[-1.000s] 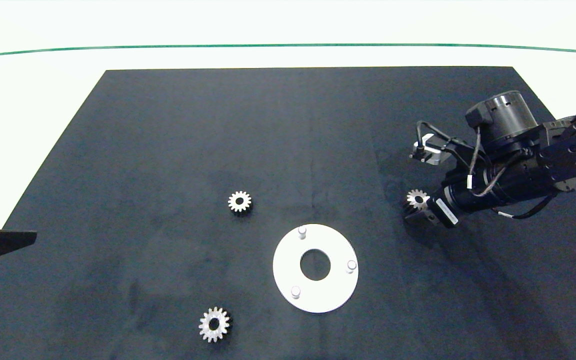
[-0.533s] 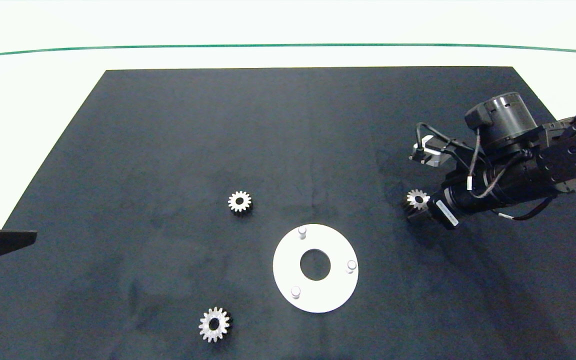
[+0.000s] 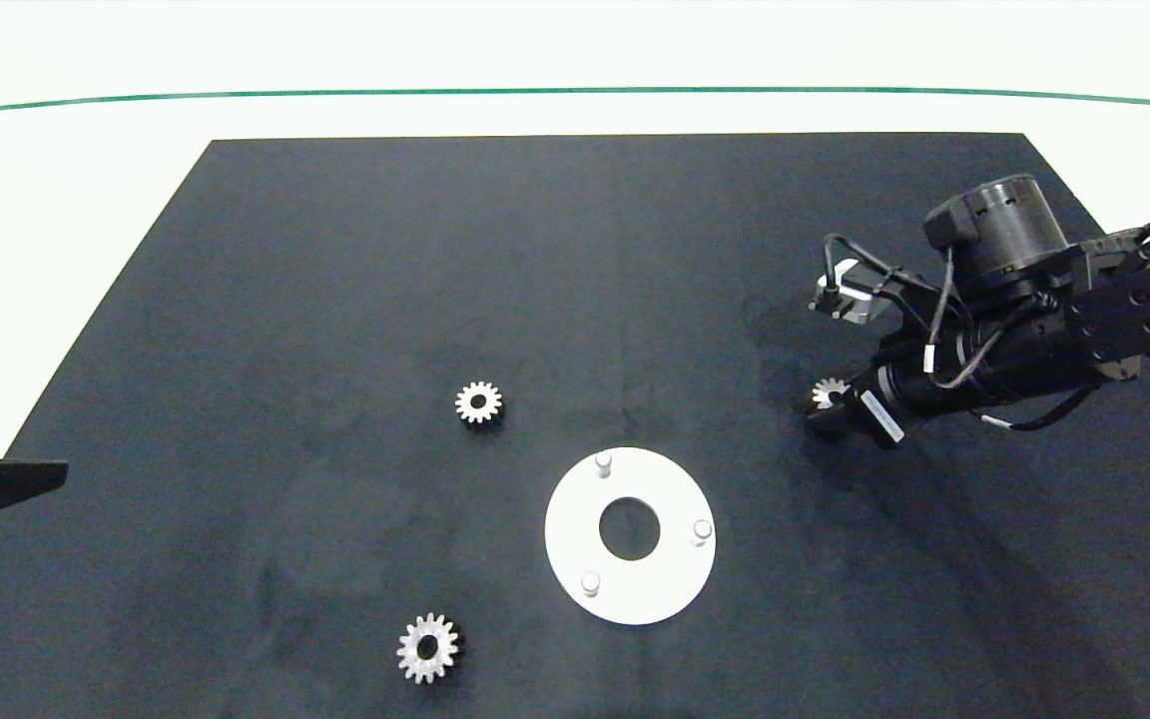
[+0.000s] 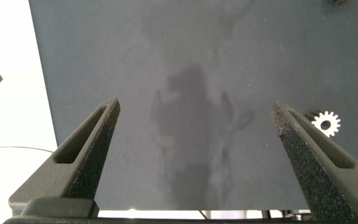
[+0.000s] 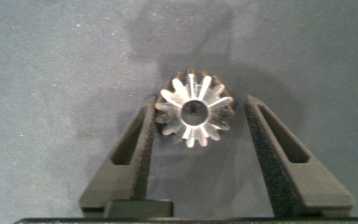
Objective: Install three planetary gears onto the carrier pins
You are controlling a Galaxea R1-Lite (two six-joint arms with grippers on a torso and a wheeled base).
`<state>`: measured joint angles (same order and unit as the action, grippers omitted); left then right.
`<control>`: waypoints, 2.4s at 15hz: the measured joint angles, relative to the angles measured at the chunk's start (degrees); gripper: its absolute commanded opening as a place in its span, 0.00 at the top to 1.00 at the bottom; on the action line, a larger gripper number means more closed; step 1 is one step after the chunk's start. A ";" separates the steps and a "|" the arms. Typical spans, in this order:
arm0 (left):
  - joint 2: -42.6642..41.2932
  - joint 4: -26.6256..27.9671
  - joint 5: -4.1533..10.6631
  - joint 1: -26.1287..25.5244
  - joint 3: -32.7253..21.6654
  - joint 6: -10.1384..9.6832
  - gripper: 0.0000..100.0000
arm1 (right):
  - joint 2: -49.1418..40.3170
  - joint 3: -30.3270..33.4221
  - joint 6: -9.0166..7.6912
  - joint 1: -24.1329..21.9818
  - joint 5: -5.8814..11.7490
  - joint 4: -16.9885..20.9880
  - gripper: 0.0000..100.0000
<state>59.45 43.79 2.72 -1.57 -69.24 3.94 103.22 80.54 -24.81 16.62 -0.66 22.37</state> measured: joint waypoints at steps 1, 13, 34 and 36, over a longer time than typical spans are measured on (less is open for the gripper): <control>-0.11 0.00 -0.02 0.00 0.00 0.00 0.00 | 0.00 -0.12 0.00 0.33 0.00 0.01 0.51; -1.07 0.00 0.00 0.01 0.00 0.00 0.00 | -1.16 -2.96 0.20 0.74 -0.57 0.01 0.75; -1.68 -0.10 -0.02 0.23 -0.11 0.00 0.00 | -10.23 -9.83 0.61 26.58 5.10 0.34 0.84; -1.88 -0.07 0.04 0.23 -0.11 0.00 0.00 | -8.92 -9.74 0.61 27.08 5.14 0.15 0.84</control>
<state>57.58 43.72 2.76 -1.34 -69.35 3.94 94.29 70.80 -24.20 43.69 4.49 22.52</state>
